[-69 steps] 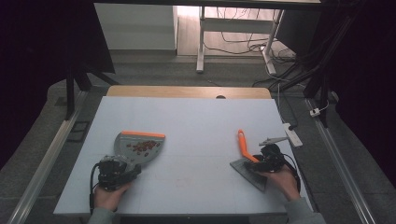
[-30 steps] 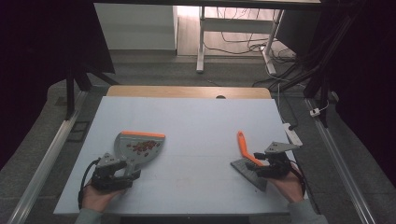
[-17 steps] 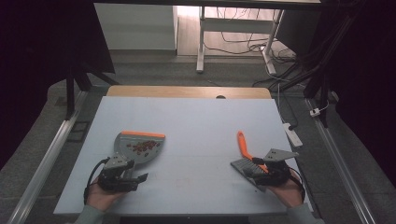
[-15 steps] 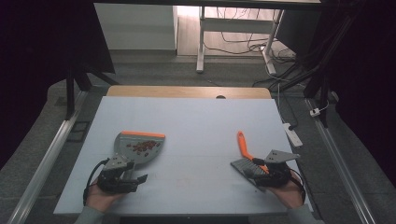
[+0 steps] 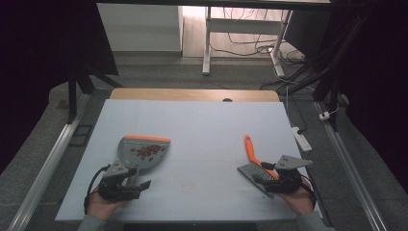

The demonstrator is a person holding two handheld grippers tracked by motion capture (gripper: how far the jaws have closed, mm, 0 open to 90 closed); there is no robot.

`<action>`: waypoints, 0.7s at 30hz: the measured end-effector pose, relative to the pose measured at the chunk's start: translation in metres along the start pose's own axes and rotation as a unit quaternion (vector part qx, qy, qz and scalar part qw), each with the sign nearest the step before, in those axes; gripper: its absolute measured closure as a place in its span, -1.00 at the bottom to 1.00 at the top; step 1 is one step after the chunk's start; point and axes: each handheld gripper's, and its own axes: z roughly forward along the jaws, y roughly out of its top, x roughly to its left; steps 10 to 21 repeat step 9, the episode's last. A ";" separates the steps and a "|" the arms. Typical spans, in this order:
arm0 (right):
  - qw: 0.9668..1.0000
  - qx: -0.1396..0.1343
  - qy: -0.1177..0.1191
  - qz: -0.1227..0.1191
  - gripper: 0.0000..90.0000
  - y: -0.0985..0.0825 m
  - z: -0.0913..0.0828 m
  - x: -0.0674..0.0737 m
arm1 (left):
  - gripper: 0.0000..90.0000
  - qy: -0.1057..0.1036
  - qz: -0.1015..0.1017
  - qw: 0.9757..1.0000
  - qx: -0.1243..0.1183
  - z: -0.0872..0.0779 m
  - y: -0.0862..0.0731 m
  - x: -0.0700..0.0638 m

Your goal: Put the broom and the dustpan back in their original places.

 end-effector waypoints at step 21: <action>1.000 -0.003 0.005 -0.007 -0.20 0.001 0.001 0.003 | -0.42 -0.003 0.000 1.000 0.002 0.000 0.000 0.001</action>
